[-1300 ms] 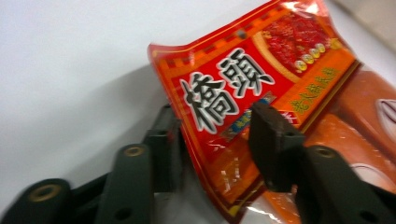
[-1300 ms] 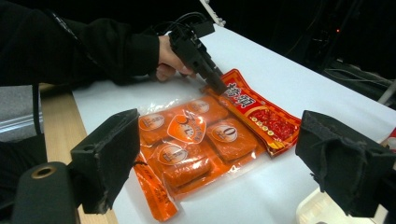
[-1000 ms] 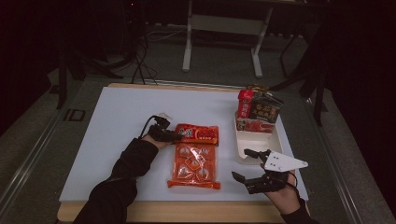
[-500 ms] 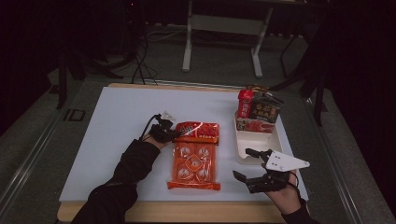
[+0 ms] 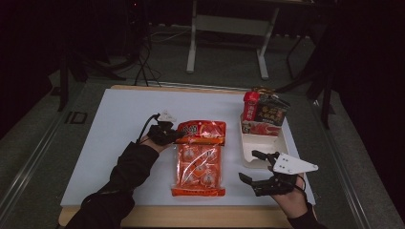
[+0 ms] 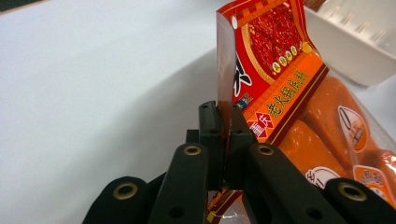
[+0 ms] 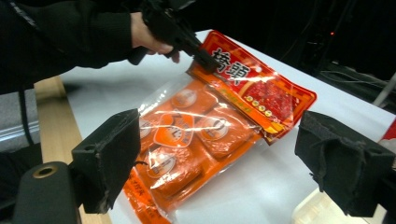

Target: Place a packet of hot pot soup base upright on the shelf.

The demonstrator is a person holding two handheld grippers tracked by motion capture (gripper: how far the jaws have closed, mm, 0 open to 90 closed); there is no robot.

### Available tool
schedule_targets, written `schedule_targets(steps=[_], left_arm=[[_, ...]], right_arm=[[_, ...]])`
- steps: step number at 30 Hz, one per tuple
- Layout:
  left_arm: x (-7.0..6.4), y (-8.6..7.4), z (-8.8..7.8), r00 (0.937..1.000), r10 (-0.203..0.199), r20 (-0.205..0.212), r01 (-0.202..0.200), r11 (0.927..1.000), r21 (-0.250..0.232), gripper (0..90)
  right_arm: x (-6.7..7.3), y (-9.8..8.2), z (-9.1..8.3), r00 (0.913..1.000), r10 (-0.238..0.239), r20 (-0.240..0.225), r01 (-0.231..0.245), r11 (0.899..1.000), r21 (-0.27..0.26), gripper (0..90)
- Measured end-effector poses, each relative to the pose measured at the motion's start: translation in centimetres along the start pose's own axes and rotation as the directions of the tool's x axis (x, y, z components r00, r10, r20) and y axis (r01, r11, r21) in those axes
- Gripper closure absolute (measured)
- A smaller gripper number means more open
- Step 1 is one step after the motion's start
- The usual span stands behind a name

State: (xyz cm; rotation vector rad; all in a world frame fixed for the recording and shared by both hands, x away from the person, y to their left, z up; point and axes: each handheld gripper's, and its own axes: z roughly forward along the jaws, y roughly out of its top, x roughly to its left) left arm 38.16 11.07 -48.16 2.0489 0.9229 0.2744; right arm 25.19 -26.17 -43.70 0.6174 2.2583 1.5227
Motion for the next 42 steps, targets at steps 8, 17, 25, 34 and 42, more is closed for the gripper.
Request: schedule_targets(steps=[8, 17, 25, 34, 42], left_arm=[[-1.5, 1.1, -1.7, 0.9987, 0.051, -0.003, -0.051, 0.9973, -0.053, 89.4], [-2.8, 1.7, -3.1, 0.9971, 0.074, 0.02, -0.072, 0.9919, -0.105, 89.5], [-3.8, 1.8, -4.5, 0.9942, 0.093, 0.055, -0.082, 0.9832, -0.163, 89.6], [-5.9, 2.1, -6.2, 0.9833, 0.167, 0.072, -0.148, 0.9648, -0.217, 89.6], [-7.3, 2.4, -7.2, 0.9723, 0.207, 0.108, -0.174, 0.9507, -0.256, 90.0]], right_arm=[[0.0, 0.3, -0.2, 0.9999, -0.003, 0.016, 0.003, 1.0, -0.011, 13.1], [-0.4, 0.4, -0.5, 0.9988, 0.013, 0.046, -0.013, 1.0, -0.014, 13.9], [-0.6, 0.4, -0.7, 0.9979, 0.04, 0.051, -0.038, 0.999, -0.027, 16.6], [-0.7, 0.4, -1.1, 0.9949, 0.026, 0.098, -0.023, 0.999, -0.028, 22.4], [-0.7, 0.6, -1.6, 0.9932, 0.049, 0.105, -0.043, 0.997, -0.056, 25.2]])
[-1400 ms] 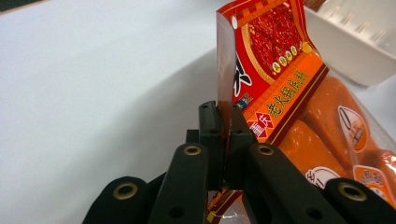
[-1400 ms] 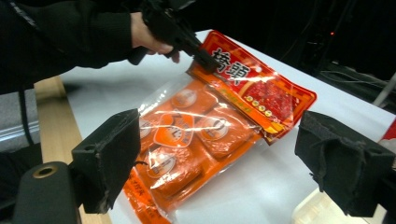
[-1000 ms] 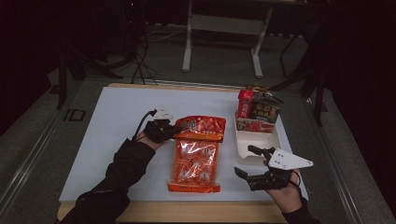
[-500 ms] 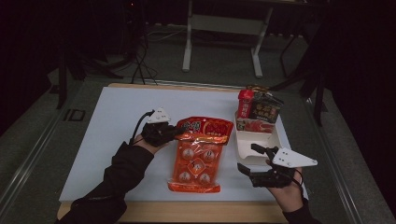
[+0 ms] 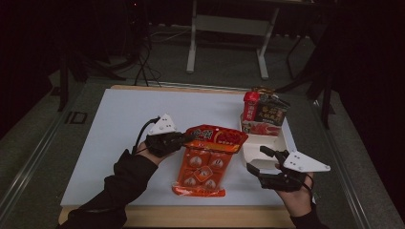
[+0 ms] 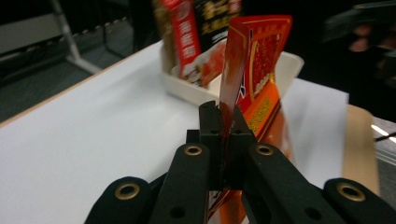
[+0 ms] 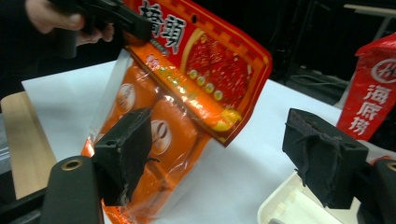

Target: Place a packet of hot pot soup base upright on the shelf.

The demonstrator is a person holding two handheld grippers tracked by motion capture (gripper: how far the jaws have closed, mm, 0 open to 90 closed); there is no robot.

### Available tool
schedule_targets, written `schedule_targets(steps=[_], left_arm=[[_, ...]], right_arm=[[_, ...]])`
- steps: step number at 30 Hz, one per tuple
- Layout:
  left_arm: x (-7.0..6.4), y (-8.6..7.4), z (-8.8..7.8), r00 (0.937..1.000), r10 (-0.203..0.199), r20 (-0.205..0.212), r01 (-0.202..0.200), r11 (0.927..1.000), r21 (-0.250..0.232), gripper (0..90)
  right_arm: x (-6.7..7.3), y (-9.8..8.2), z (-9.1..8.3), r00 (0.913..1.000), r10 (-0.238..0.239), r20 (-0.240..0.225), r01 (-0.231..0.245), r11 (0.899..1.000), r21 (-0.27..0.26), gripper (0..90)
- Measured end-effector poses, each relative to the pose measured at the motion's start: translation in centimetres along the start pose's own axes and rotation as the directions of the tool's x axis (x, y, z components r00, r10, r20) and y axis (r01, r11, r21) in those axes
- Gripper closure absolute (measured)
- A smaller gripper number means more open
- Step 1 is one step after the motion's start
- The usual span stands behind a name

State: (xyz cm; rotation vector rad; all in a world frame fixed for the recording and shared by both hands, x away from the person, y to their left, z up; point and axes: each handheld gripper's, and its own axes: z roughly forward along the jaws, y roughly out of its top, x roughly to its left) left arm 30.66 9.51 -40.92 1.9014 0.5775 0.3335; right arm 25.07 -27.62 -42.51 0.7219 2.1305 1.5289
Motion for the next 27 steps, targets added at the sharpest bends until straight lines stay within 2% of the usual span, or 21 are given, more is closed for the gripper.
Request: schedule_targets(steps=[1, 2, 4, 6, 8, 12, 13, 14, 16, 18, 19, 21, 23, 24, 25, 27], left_arm=[[0.0, 0.0, 0.0, 1.0, 0.0, 0.0, 0.0, 1.0, 0.0, 90.0], [-1.0, 0.4, -0.4, 0.999, 0.033, 0.031, -0.032, 0.9993, -0.021, 90.0], [-1.4, 0.5, -0.6, 0.9983, 0.041, 0.042, -0.04, 0.9988, -0.029, 90.0], [-1.4, 0.5, -0.6, 0.9983, 0.041, 0.042, -0.04, 0.9988, -0.029, 90.0], [-2.2, 0.8, -1.0, 0.9956, 0.047, 0.081, -0.043, 0.9976, -0.054, 90.0], [-2.7, 1.1, -1.3, 0.9936, 0.058, 0.096, -0.052, 0.9966, -0.064, 90.0], [-3.1, 1.3, -1.5, 0.9915, 0.063, 0.113, -0.055, 0.9958, -0.074, 90.0], [-3.2, 1.2, -1.5, 0.9911, 0.074, 0.11, -0.066, 0.9952, -0.072, 90.0], [-3.2, 1.0, -1.4, 0.9907, 0.072, 0.115, -0.065, 0.9958, -0.065, 90.0], [-3.1, 0.8, -1.4, 0.9914, 0.06, 0.116, -0.053, 0.9966, -0.064, 90.0], [-3.1, 0.7, -1.4, 0.9916, 0.058, 0.115, -0.051, 0.9965, -0.066, 90.0], [-2.9, 0.6, -1.4, 0.9919, 0.05, 0.116, -0.043, 0.9969, -0.067, 89.9], [-2.8, 0.5, -1.5, 0.9923, 0.046, 0.115, -0.038, 0.9968, -0.07, 89.9], [-2.8, 0.5, -1.5, 0.9923, 0.046, 0.115, -0.038, 0.9968, -0.07, 89.9], [-2.8, 0.3, -1.5, 0.9914, 0.046, 0.122, -0.036, 0.9963, -0.077, 89.9], [-3.0, 0.4, -1.5, 0.9924, 0.053, 0.112, -0.045, 0.9964, -0.071, 89.9]], right_arm=[[-0.1, 0.1, -0.1, 0.9999, 0.009, -0.006, -0.009, 1.0, -0.005, 25.2], [-0.3, 0.3, -0.3, 0.9994, 0.032, -0.007, -0.033, 0.999, -0.021, 30.9], [-0.3, 0.3, -0.4, 0.9993, 0.031, 0.022, -0.03, 0.999, -0.02, 31.6], [-0.4, 0.2, -0.3, 0.9992, 0.033, 0.023, -0.032, 0.999, -0.016, 31.6], [-0.8, 0.1, 0.3, 0.9983, 0.057, 0.011, -0.057, 0.998, -0.005, 29.3], [-1.2, 0.1, 1.4, 0.9965, 0.076, -0.036, -0.075, 0.997, 0.01, 28.4], [-1.5, -0.2, 2.2, 0.9894, 0.112, -0.093, -0.114, 0.993, -0.009, 28.4], [-1.6, -0.3, 2.7, 0.985, 0.128, -0.116, -0.131, 0.991, -0.014, 29.3], [-1.5, -0.6, 3.3, 0.9815, 0.119, -0.15, -0.121, 0.993, -0.005, 36.2], [-1.3, -0.6, 3.7, 0.9826, 0.088, -0.164, -0.088, 0.996, 0.005, 46.5], [-1.2, -0.5, 4.0, 0.9822, 0.076, -0.172, -0.073, 0.997, 0.019, 47.4], [-1.1, -0.4, 4.2, 0.982, 0.065, -0.178, -0.061, 0.998, 0.028, 56.3], [-1.1, -0.3, 4.3, 0.9803, 0.066, -0.187, -0.06, 0.998, 0.035, 58.5], [-1.2, -0.3, 4.4, 0.9751, 0.079, -0.207, -0.071, 0.996, 0.045, 58.5], [-1.1, -0.2, 4.8, 0.9695, 0.083, -0.231, -0.071, 0.996, 0.062, 64.2], [-0.8, -0.2, 5.4, 0.9691, 0.06, -0.239, -0.039, 0.995, 0.093, 70.6]])
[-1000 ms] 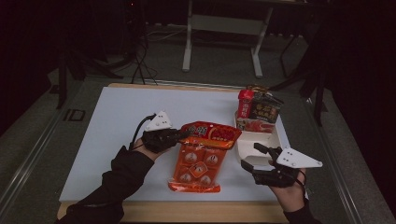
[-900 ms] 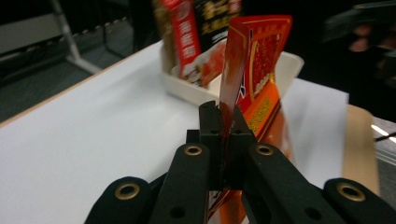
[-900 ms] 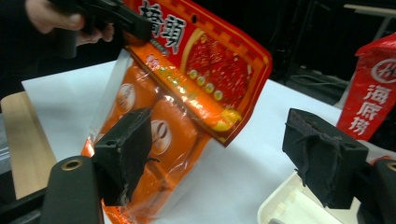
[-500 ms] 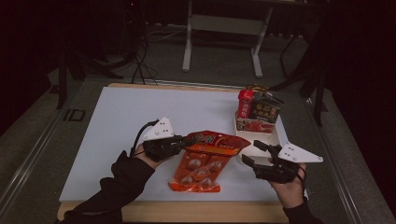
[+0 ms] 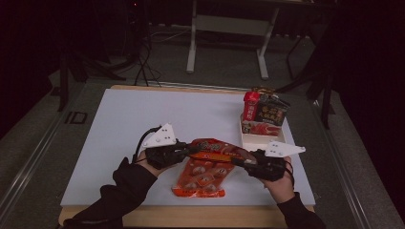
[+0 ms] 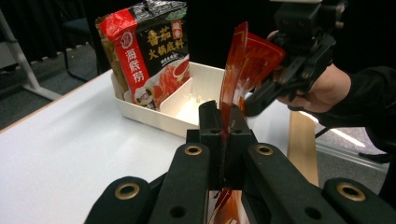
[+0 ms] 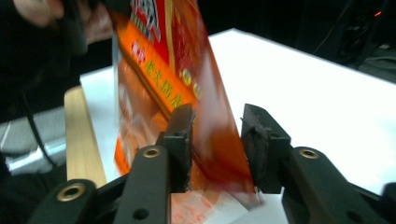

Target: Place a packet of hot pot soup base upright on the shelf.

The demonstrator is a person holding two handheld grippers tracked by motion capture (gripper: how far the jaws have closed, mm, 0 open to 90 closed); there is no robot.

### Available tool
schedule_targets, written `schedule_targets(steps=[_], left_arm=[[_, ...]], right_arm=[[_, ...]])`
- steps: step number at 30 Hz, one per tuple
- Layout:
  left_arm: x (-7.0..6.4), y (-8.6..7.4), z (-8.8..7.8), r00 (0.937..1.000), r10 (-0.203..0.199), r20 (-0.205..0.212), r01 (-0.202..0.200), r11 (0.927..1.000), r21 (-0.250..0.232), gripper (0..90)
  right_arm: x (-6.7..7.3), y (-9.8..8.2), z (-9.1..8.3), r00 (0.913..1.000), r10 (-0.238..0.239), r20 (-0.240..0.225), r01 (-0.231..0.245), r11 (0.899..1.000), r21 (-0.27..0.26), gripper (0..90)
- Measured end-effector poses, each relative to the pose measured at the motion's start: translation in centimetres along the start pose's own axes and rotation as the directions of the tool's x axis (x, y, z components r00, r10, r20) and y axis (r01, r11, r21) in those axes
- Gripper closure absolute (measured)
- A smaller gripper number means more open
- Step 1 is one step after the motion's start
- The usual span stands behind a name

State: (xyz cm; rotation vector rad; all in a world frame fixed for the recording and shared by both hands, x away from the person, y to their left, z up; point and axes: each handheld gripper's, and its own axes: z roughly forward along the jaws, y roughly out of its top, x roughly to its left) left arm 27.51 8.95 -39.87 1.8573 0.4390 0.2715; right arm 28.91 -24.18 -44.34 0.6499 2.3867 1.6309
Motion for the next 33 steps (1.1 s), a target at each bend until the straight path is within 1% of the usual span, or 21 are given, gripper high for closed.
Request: schedule_targets(steps=[1, 2, 3, 4, 6, 7, 9, 10, 12, 14, 16, 18, 20, 22, 24, 25, 27, 29, 31, 32, 33], left_arm=[[0.1, 0.0, 0.0, 1.0, -0.006, -0.005, 0.006, 1.0, 0.005, 89.9], [0.1, 0.0, 0.0, 1.0, -0.006, -0.005, 0.006, 1.0, 0.005, 89.9], [0.1, 0.0, 0.0, 1.0, -0.006, -0.005, 0.006, 1.0, 0.005, 89.9], [0.4, -0.2, -0.2, 0.9994, -0.036, -0.003, 0.036, 0.9993, 0.007, 89.8], [0.7, -0.4, -0.4, 0.9986, -0.052, -0.007, 0.052, 0.9986, 0.007, 89.8], [0.8, -0.5, -0.6, 0.9979, -0.065, 0.003, 0.065, 0.9979, -0.003, 89.8], [1.0, -0.4, -0.9, 0.9968, -0.08, -0.001, 0.08, 0.9968, -0.009, 89.7], [1.0, -0.3, -1.1, 0.9965, -0.084, 0.0, 0.084, 0.9963, -0.015, 89.6], [1.0, 0.0, -1.5, 0.9972, -0.075, 0.008, 0.075, 0.9966, -0.034, 89.6], [1.0, 0.2, -1.8, 0.9967, -0.079, 0.017, 0.08, 0.9957, -0.046, 89.4], [0.9, 0.3, -2.0, 0.9963, -0.082, 0.026, 0.084, 0.9948, -0.058, 89.3], [0.9, 0.5, -2.2, 0.9971, -0.069, 0.032, 0.072, 0.9945, -0.076, 88.9], [0.9, 0.5, -2.3, 0.997, -0.066, 0.039, 0.069, 0.9936, -0.09, 87.5], [1.1, 0.5, -2.3, 0.9954, -0.08, 0.052, 0.085, 0.9922, -0.091, 86.9], [1.2, 0.4, -2.2, 0.9927, -0.102, 0.064, 0.108, 0.9901, -0.09, 85.2], [1.2, 0.4, -2.2, 0.9927, -0.1, 0.067, 0.106, 0.9899, -0.095, 85.1], [1.4, 0.3, -2.1, 0.9912, -0.108, 0.076, 0.115, 0.9881, -0.101, 82.7], [1.3, 0.2, -2.1, 0.9928, -0.099, 0.067, 0.106, 0.9876, -0.115, 81.0], [1.4, 0.2, -2.1, 0.9912, -0.115, 0.066, 0.124, 0.9828, -0.138, 75.6], [1.4, 0.2, -2.1, 0.9909, -0.118, 0.065, 0.126, 0.9824, -0.138, 74.6], [1.4, 0.2, -2.1, 0.9921, -0.114, 0.053, 0.121, 0.9823, -0.143, 71.3]], right_arm=[[0.1, 0.1, 0.2, 0.9999, 0.005, -0.01, -0.005, 1.0, 0.001, 77.5], [0.1, 0.1, 0.2, 0.9999, 0.005, -0.01, -0.005, 1.0, 0.001, 77.5], [0.1, 0.1, 0.3, 0.9997, 0.008, -0.023, -0.008, 1.0, 0.003, 77.5], [0.4, 0.5, 0.4, 0.9998, 0.007, -0.021, -0.007, 1.0, 0.019, 89.4], [0.8, 0.7, 0.3, 0.9997, 0.001, -0.026, 0.0, 1.0, 0.027, 89.7], [0.9, 1.0, 0.1, 0.9993, -0.002, -0.037, 0.003, 1.0, 0.025, 89.9], [1.4, 1.5, -0.2, 0.9989, 0.01, -0.046, -0.009, 1.0, 0.019, 90.0], [1.8, 1.9, -0.3, 0.9988, 0.0, -0.049, 0.001, 1.0, 0.02, 90.0], [2.2, 2.6, -0.7, 0.9988, -0.002, -0.048, 0.003, 1.0, 0.01, 90.0], [2.7, 3.3, -1.0, 0.9994, -0.016, -0.032, 0.016, 1.0, 0.007, 90.0], [2.9, 4.0, -1.5, 0.9994, -0.006, -0.035, 0.006, 1.0, -0.006, 90.0], [3.1, 4.6, -1.8, 0.9996, -0.004, -0.026, 0.003, 1.0, -0.015, 90.0], [3.1, 5.2, -2.2, 0.9995, 0.0, -0.033, -0.001, 1.0, -0.029, 90.0], [3.2, 5.9, -2.6, 0.9996, -0.012, -0.024, 0.011, 0.999, -0.045, 90.0], [3.5, 6.6, -2.9, 0.9993, -0.037, -0.009, 0.037, 0.998, -0.044, 90.0], [3.6, 7.0, -3.1, 0.9986, -0.053, -0.004, 0.053, 0.998, -0.037, 90.0], [3.7, 7.5, -3.3, 0.9978, -0.066, -0.007, 0.066, 0.997, -0.034, 90.0], [3.5, 7.9, -3.5, 0.9975, -0.068, -0.02, 0.067, 0.997, -0.033, 90.0], [3.3, 8.3, -3.7, 0.9973, -0.069, -0.027, 0.067, 0.997, -0.04, 90.0], [3.3, 8.6, -3.8, 0.9965, -0.077, -0.033, 0.076, 0.996, -0.043, 90.0], [3.3, 8.8, -3.9, 0.996, -0.081, -0.038, 0.079, 0.996, -0.048, 90.0]])
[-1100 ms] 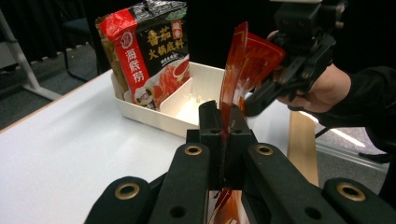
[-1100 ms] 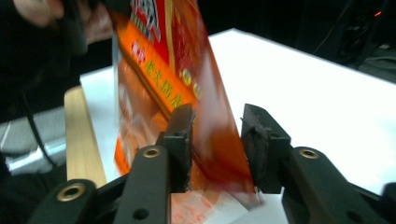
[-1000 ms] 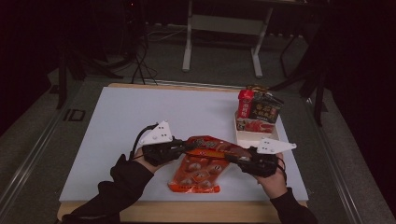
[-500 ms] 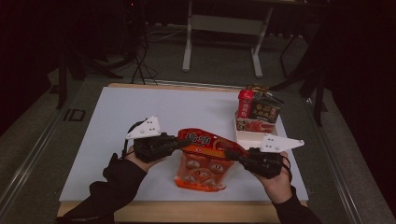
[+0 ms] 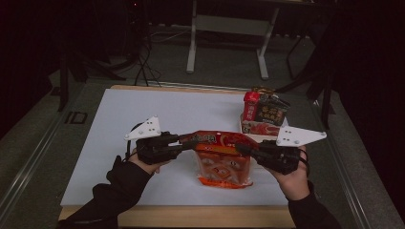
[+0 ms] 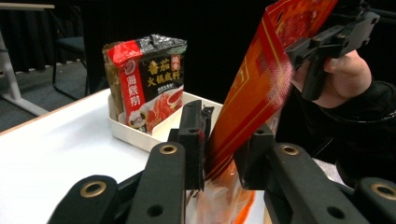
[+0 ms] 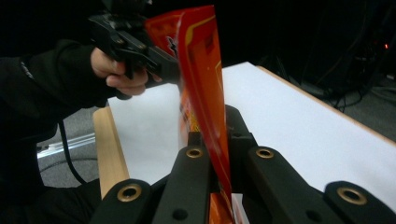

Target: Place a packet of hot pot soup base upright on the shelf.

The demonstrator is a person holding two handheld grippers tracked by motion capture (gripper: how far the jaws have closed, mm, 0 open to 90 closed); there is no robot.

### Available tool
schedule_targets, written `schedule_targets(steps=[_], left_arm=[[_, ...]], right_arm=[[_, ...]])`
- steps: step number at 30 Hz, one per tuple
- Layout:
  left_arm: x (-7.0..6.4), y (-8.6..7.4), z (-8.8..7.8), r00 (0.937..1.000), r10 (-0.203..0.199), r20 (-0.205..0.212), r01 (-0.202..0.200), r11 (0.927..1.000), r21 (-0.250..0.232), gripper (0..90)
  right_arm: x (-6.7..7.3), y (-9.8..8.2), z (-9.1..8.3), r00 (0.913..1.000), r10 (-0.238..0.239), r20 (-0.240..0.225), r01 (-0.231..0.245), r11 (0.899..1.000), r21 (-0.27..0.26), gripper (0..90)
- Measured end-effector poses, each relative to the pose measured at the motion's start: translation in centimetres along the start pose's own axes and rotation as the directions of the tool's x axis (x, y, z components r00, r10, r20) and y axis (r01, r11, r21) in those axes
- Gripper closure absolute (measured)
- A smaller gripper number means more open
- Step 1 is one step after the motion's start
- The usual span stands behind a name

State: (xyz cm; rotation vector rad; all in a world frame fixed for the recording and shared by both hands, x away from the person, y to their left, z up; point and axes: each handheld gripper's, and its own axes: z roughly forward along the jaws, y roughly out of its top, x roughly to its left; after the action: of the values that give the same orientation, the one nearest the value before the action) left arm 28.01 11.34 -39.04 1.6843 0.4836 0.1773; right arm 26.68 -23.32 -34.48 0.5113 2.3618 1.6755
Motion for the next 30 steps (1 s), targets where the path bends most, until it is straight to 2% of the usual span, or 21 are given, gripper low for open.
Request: schedule_targets(steps=[3, 5, 6, 7, 9, 10, 12, 15, 18, 22, 25, 30], left_arm=[[-0.1, 0.0, -0.2, 0.9998, 0.005, -0.019, -0.005, 0.9998, -0.017, 58.0], [-0.1, 0.0, -0.2, 0.9997, 0.001, -0.025, -0.001, 0.9998, -0.017, 45.3], [-0.1, -0.1, -0.2, 0.9997, -0.009, -0.023, 0.009, 0.9999, -0.006, 45.3], [0.0, -0.2, -0.2, 0.9997, -0.02, -0.015, 0.02, 0.9998, -0.001, 35.2], [0.0, -0.4, -0.2, 0.9985, -0.055, 0.007, 0.055, 0.9985, -0.003, 27.0], [0.1, -0.5, -0.2, 0.9986, -0.049, 0.017, 0.049, 0.9988, 0.01, 24.5], [-0.2, -0.6, -0.1, 0.9995, -0.032, -0.003, 0.032, 0.9993, 0.019, 15.1], [-0.3, -1.0, -0.1, 0.9991, -0.043, 0.003, 0.043, 0.9991, 0.003, 13.6], [-0.6, -1.5, 0.1, 0.9987, -0.033, -0.038, 0.035, 0.9989, 0.033, 2.6], [-0.8, -2.3, 0.0, 0.9984, -0.043, -0.038, 0.044, 0.9984, 0.035, 2.3], [-0.9, -2.9, -0.1, 0.9978, -0.058, -0.032, 0.059, 0.9981, 0.02, 2.3], [-1.1, -3.8, 0.0, 0.9972, -0.056, -0.05, 0.058, 0.997, 0.052, 1.5]], right_arm=[[-0.2, 0.9, -0.5, 0.9999, -0.008, -0.011, 0.007, 1.0, -0.015, 90.0], [-0.4, 1.1, -0.7, 0.9999, -0.001, -0.016, 0.001, 1.0, -0.022, 90.0], [-0.5, 1.3, -0.9, 0.9999, 0.003, -0.014, -0.003, 1.0, -0.028, 90.0], [-0.8, 1.8, -1.4, 0.9998, -0.002, -0.019, 0.002, 0.999, -0.039, 90.0], [-1.0, 2.3, -1.8, 0.9999, 0.0, -0.017, 0.0, 0.999, -0.047, 90.0], [-1.0, 2.5, -2.0, 1.0, -0.005, -0.006, 0.005, 0.999, -0.053, 90.0], [-1.2, 3.0, -2.5, 1.0, -0.008, -0.002, 0.008, 0.998, -0.061, 90.0], [-1.7, 3.5, -3.1, 0.9999, -0.005, 0.01, 0.006, 0.997, -0.076, 90.0], [-2.3, 4.0, -3.8, 0.9998, 0.005, 0.019, -0.003, 0.995, -0.096, 90.0], [-2.8, 4.6, -4.7, 0.9991, -0.001, 0.043, 0.006, 0.994, -0.11, 90.0], [-3.3, 4.9, -5.3, 0.9978, 0.005, 0.066, 0.003, 0.993, -0.121, 90.0], [-3.9, 5.4, -6.0, 0.996, 0.014, 0.088, -0.002, 0.991, -0.134, 90.0]])
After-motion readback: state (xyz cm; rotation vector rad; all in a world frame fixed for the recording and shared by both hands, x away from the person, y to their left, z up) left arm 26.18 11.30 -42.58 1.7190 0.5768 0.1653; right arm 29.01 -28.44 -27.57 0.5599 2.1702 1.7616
